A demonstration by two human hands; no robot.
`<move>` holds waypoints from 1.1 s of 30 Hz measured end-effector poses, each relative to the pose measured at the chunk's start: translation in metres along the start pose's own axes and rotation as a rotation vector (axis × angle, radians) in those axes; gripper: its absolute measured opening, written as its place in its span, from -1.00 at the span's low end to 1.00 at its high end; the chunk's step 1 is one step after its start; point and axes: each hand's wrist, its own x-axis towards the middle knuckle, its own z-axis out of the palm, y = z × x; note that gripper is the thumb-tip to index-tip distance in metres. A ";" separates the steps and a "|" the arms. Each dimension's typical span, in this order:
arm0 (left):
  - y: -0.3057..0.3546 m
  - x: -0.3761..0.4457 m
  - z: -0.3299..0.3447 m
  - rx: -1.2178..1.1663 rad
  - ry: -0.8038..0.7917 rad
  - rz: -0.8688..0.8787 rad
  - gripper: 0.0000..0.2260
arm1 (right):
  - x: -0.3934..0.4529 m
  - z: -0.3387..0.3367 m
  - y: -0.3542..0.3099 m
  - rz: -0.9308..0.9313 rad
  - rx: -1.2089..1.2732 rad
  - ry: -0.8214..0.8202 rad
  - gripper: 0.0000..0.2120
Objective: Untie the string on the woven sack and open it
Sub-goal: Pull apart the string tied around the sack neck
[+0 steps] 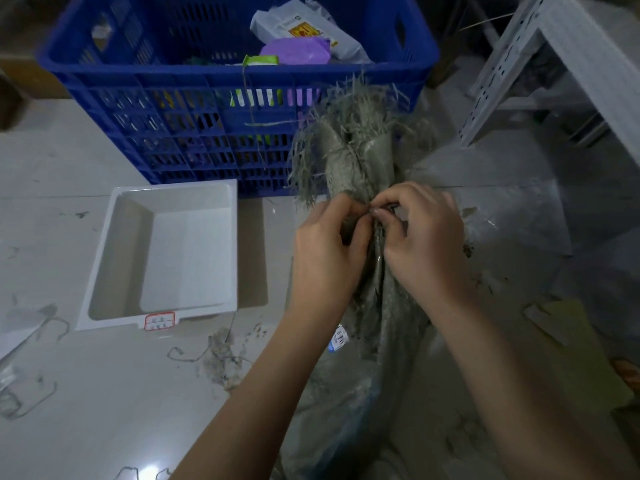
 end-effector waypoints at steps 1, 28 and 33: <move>0.000 0.000 -0.001 -0.010 0.006 0.006 -0.91 | 0.000 -0.001 0.000 -0.003 0.016 -0.002 -0.94; -0.013 -0.011 -0.003 0.243 -0.103 0.197 -0.90 | -0.018 0.000 0.007 0.221 0.234 -0.172 -0.93; -0.015 -0.013 -0.001 0.119 -0.138 -0.027 -0.93 | -0.025 0.007 0.003 0.233 0.299 -0.109 -0.96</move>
